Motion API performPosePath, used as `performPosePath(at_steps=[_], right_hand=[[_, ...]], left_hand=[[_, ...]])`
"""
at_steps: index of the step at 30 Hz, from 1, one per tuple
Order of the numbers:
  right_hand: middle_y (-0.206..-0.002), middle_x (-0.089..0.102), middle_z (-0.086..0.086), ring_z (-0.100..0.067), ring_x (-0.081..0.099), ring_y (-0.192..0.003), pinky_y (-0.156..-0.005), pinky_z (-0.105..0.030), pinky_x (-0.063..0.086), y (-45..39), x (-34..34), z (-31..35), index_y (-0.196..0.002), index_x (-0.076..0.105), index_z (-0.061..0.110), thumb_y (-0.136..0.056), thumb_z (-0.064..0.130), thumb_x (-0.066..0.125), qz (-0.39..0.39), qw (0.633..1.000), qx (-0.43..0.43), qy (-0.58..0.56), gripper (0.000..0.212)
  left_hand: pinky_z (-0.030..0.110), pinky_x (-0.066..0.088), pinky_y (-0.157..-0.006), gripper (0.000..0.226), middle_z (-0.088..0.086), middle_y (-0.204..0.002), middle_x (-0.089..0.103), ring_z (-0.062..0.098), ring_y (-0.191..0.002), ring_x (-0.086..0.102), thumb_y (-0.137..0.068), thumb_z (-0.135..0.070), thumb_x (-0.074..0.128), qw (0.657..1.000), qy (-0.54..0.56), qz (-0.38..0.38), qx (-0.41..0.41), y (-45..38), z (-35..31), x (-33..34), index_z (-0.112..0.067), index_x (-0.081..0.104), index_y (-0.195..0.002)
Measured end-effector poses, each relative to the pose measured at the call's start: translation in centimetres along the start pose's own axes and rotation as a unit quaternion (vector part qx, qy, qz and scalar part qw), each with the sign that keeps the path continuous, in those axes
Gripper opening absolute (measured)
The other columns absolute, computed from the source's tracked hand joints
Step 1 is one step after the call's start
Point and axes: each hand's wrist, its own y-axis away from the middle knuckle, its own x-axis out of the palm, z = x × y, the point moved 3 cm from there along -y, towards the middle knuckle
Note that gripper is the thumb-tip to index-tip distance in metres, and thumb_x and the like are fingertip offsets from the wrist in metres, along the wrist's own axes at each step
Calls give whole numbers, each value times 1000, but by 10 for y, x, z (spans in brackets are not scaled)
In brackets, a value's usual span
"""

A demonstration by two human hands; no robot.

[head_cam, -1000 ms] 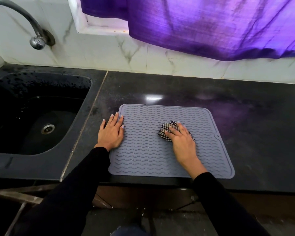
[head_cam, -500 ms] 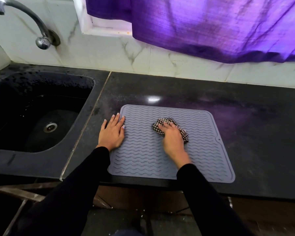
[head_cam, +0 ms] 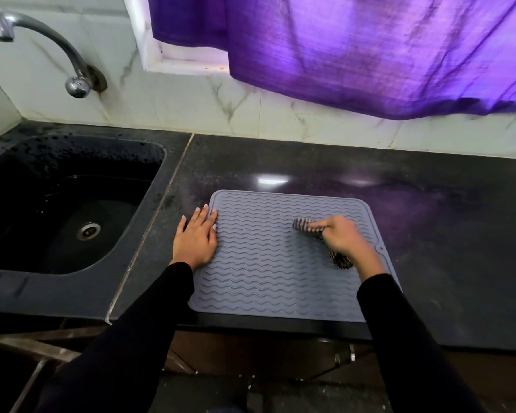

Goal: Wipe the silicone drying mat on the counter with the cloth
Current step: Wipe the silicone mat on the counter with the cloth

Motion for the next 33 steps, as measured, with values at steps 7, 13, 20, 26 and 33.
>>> performPosePath(at_steps=[7,13,20,26,33], right_hand=[[-139,51,2,-21,47,-128,-111,-33,34,39,60,67,-127,56,29,-79,-10,45,-28,992,-114,-42,62],[-152,29,8,-16,19,-143,-117,-31,5,63,82,62,-140,37,32,-86,-7,47,-46,972,-194,128,67],[-137,52,-1,-23,55,-116,-100,-39,45,53,54,60,-119,60,35,-86,-3,47,47,991,-72,99,52],[-127,61,-8,-20,62,-88,-76,-25,49,45,36,74,-118,64,22,-84,-7,40,-41,988,-15,-146,51],[-150,32,12,-19,23,-140,-117,-34,15,77,100,86,-134,46,38,-84,0,50,-19,968,-225,108,62]], left_hand=[[39,3,-116,64,-2,-155,20,13,-144,11,-86,-39,11,1000,5,-2,2,0,1,0,-25,27,-146],[39,2,-116,57,-1,-155,20,14,-144,11,-92,-38,14,1000,8,4,6,-2,2,0,-26,26,-146],[42,9,-116,46,2,-153,26,21,-143,15,-98,-29,28,1000,13,-7,-3,-1,-1,-6,-25,32,-144],[49,4,-115,45,7,-155,21,22,-144,11,-99,-30,27,996,81,0,-30,21,-6,-16,-20,34,-143],[48,0,-116,49,3,-157,10,20,-145,4,-100,-34,19,999,-1,11,-37,60,-8,-8,-26,14,-148]])
